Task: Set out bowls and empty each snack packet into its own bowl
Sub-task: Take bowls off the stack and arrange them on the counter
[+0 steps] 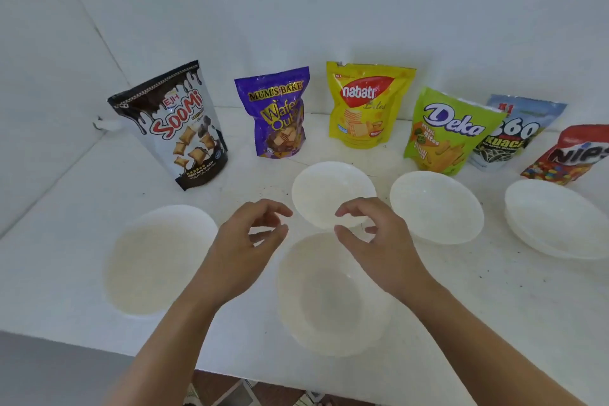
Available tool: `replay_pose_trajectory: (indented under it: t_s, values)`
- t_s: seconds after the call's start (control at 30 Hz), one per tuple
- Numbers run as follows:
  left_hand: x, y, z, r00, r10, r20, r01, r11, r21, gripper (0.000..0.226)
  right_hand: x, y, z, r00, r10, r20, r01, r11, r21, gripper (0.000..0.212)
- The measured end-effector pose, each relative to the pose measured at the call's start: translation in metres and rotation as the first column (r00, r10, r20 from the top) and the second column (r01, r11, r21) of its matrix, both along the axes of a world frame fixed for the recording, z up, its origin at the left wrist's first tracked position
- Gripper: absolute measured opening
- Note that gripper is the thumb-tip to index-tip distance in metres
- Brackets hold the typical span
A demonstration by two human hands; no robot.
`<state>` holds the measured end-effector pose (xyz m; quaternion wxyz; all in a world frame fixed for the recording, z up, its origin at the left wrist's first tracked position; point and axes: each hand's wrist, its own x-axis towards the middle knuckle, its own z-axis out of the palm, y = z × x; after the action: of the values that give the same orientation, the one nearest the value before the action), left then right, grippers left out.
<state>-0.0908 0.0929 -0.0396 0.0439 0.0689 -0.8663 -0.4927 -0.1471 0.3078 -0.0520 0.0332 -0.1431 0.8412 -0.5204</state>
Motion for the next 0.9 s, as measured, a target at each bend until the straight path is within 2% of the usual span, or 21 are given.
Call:
replay_pose_trajectory:
  t_s: [0.17,0.27,0.47,0.63,0.7,0.83,0.9]
  values:
    - [0.016,-0.039,0.033,0.973,0.168,-0.159,-0.179,0.982,-0.058,0.012,-0.011,-0.051,0.031,0.99,0.133,-0.051,-0.137,0.986,-0.092,0.015]
    - [0.037,-0.071,0.035,0.939,0.283,-0.193,-0.304,0.949,-0.088,0.014,-0.01,-0.09,0.035,0.965,0.261,-0.041,-0.263,0.961,-0.088,0.015]
    - [0.082,-0.126,0.008,0.864,0.494,-0.099,-0.503,0.831,-0.239,0.021,0.0,-0.153,0.018,0.904,0.42,0.08,-0.421,0.907,-0.002,0.016]
    - [0.094,-0.138,-0.011,0.845,0.528,0.085,-0.509,0.843,-0.174,0.018,0.011,-0.184,0.005,0.865,0.462,0.196,-0.477,0.878,0.033,0.015]
    - [0.096,-0.137,-0.018,0.836,0.537,0.115,-0.52,0.841,-0.148,0.023,0.013,-0.194,-0.003,0.869,0.456,0.195,-0.479,0.873,0.09,0.019]
    - [0.099,-0.141,-0.029,0.821,0.566,0.08,-0.551,0.821,-0.15,0.05,0.012,-0.203,-0.016,0.915,0.386,0.119,-0.402,0.899,0.175,0.036]
    - [0.101,-0.144,-0.031,0.82,0.567,0.078,-0.555,0.821,-0.135,0.057,0.011,-0.203,-0.021,0.929,0.355,0.102,-0.369,0.909,0.194,0.043]
